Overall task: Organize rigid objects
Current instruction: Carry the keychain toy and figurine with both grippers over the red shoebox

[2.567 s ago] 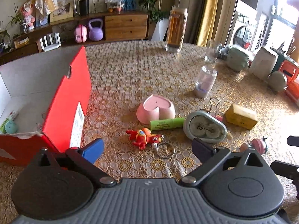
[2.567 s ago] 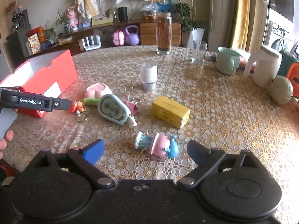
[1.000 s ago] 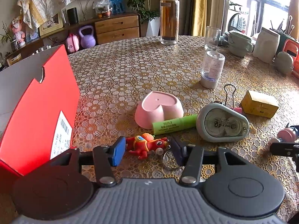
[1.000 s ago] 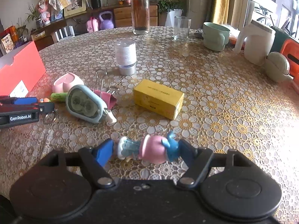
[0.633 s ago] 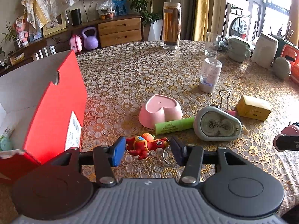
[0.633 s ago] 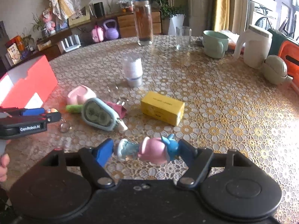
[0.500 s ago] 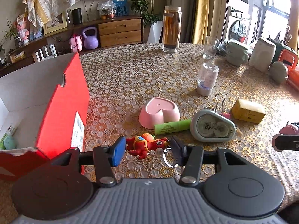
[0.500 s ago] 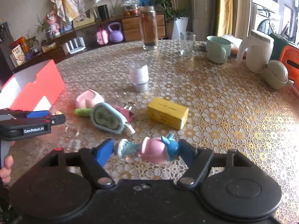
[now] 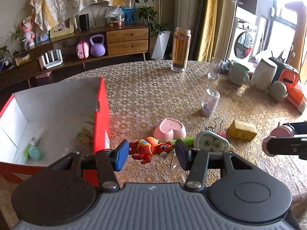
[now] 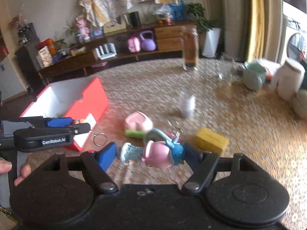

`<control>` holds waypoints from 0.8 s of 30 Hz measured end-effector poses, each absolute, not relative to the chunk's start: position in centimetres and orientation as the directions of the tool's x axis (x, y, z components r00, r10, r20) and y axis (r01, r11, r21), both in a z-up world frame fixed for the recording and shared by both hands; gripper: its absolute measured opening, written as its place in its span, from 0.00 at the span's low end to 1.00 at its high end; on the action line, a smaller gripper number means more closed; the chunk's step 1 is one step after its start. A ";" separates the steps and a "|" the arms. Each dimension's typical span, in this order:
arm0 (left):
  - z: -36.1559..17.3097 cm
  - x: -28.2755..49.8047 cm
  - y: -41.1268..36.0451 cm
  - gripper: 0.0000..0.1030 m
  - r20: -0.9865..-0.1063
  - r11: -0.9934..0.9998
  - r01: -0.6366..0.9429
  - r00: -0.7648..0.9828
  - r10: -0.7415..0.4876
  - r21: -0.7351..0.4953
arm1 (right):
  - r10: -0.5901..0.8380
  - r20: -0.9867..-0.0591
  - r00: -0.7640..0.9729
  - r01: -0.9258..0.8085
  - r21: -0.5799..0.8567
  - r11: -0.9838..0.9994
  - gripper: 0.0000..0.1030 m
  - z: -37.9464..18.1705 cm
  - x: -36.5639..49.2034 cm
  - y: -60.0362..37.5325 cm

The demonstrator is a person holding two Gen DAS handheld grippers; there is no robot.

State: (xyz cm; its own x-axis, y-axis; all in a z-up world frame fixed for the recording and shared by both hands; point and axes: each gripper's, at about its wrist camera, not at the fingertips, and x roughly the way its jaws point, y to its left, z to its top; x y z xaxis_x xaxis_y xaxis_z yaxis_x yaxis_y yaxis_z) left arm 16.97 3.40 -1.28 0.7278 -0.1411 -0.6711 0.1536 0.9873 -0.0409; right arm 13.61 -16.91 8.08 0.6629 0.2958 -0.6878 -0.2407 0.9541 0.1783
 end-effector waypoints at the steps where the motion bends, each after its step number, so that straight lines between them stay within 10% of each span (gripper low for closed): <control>1: -0.8 16.9 3.8 0.51 -0.671 0.988 0.148 0.728 -0.139 -0.044 | 0.305 -0.683 0.664 -0.251 0.181 0.951 0.73 8.5 13.7 -16.4; 24: 5.0 18.3 16.9 0.51 -0.641 0.999 -0.020 0.768 -0.011 -0.041 | 0.467 -0.646 0.604 -0.521 0.123 0.844 0.73 12.6 18.7 0.1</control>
